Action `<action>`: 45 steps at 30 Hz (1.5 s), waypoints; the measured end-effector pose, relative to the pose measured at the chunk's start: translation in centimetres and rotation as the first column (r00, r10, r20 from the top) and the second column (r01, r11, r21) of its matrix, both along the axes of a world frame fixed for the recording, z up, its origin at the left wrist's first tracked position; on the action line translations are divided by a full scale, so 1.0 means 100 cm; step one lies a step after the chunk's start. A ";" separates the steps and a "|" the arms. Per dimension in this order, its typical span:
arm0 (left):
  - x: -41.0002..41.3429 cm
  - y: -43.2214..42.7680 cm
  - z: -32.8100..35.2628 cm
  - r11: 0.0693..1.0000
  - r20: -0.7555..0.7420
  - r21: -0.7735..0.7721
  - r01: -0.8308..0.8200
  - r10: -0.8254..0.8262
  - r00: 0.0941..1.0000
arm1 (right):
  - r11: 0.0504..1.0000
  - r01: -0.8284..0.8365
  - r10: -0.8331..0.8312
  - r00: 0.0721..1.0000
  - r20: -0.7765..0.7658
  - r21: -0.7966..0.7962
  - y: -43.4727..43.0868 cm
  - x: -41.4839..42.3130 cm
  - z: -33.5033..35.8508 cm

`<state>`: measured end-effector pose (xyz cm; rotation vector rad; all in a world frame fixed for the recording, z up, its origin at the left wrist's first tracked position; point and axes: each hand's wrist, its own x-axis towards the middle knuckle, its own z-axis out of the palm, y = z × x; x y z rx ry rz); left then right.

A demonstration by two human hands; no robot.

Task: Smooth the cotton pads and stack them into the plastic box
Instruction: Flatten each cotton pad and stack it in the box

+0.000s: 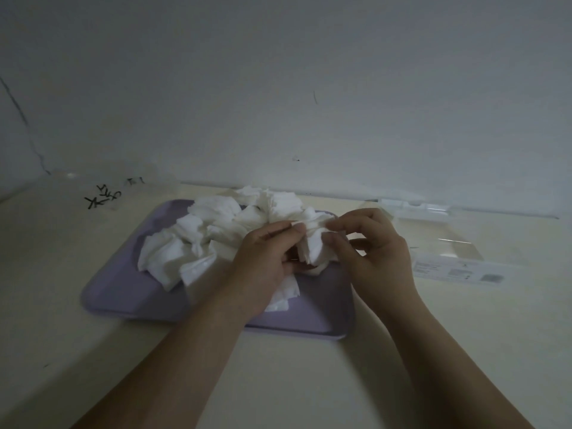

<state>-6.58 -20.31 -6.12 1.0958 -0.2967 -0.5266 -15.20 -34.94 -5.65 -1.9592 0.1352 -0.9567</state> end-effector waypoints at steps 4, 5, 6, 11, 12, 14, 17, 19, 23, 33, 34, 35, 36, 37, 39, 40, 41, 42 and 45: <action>-0.001 -0.001 0.001 1.000 0.027 0.020 -0.005 0.005 1.000 | 0.994 0.016 -0.009 0.998 -0.065 0.105 0.001 -0.001 0.004; -0.001 -0.001 0.000 1.000 0.036 0.024 0.002 -0.003 0.999 | 0.993 0.027 -0.018 0.997 -0.080 0.117 0.001 -0.001 0.004; -0.001 -0.001 0.000 0.999 0.048 0.030 0.009 -0.011 0.999 | 0.989 0.037 -0.024 0.995 -0.093 0.142 0.002 -0.001 0.004; -0.002 0.001 -0.002 0.998 0.061 0.052 -0.043 0.040 0.997 | 0.971 0.034 0.002 0.989 -0.149 0.238 0.002 -0.002 0.006; -0.002 0.002 -0.002 0.998 0.041 0.043 -0.044 0.043 0.998 | 0.967 0.012 0.027 0.989 -0.147 0.255 0.003 -0.002 0.006; -0.002 0.003 0.001 0.999 0.007 0.029 -0.036 0.036 0.999 | 0.964 -0.014 0.048 0.992 -0.119 0.267 0.004 -0.003 0.005; -0.004 0.002 0.006 1.000 -0.041 -0.013 0.012 -0.012 0.999 | 0.984 0.034 -0.030 0.999 -0.029 0.172 0.004 -0.004 0.004; -0.004 0.001 0.007 0.999 -0.079 -0.028 0.022 -0.024 0.997 | 0.993 0.049 -0.053 0.998 0.035 0.103 0.005 -0.004 0.003; -0.001 0.003 0.007 1.000 -0.122 -0.015 0.006 -0.007 0.992 | 0.979 0.025 -0.031 0.999 0.026 0.204 0.004 -0.007 0.006; -0.006 0.004 0.004 0.993 0.071 0.063 0.101 -0.106 0.992 | 0.941 0.001 0.021 0.998 -0.061 0.338 -0.004 -0.001 -0.003; -0.006 0.005 0.004 0.989 0.118 0.079 0.123 -0.132 0.984 | 0.944 -0.006 0.031 0.997 -0.072 0.330 -0.004 -0.001 -0.003; -0.007 0.006 0.003 0.986 0.172 0.103 0.134 -0.150 0.974 | 0.949 -0.017 0.047 0.995 -0.089 0.314 -0.003 -0.002 -0.004; -0.008 0.007 0.003 0.983 0.221 0.122 0.138 -0.163 0.962 | 0.951 -0.044 0.079 0.991 -0.106 0.305 -0.003 -0.002 -0.004; -0.008 0.008 0.002 0.981 0.259 0.138 0.137 -0.169 0.951 | 0.945 -0.085 0.127 0.985 -0.115 0.317 -0.003 -0.001 -0.005; -0.008 0.010 0.001 0.979 0.291 0.155 0.129 -0.170 0.942 | 0.899 -0.176 0.225 0.971 -0.078 0.400 -0.002 -0.001 -0.006; -0.007 0.011 0.002 0.980 0.293 0.153 0.129 -0.170 0.941 | 0.872 -0.192 0.239 0.970 -0.050 0.451 -0.003 -0.001 -0.007; -0.007 0.011 0.003 0.979 0.298 0.147 0.142 -0.181 0.937 | 0.847 -0.187 0.237 0.971 -0.039 0.498 -0.003 -0.001 -0.007; -0.006 0.011 0.003 0.977 0.309 0.141 0.157 -0.195 0.931 | 0.829 -0.174 0.230 0.972 -0.039 0.531 -0.003 -0.001 -0.008; -0.008 0.010 0.003 0.980 0.332 0.145 0.135 -0.177 0.927 | 0.796 -0.154 0.217 0.976 -0.038 0.585 -0.003 0.000 -0.008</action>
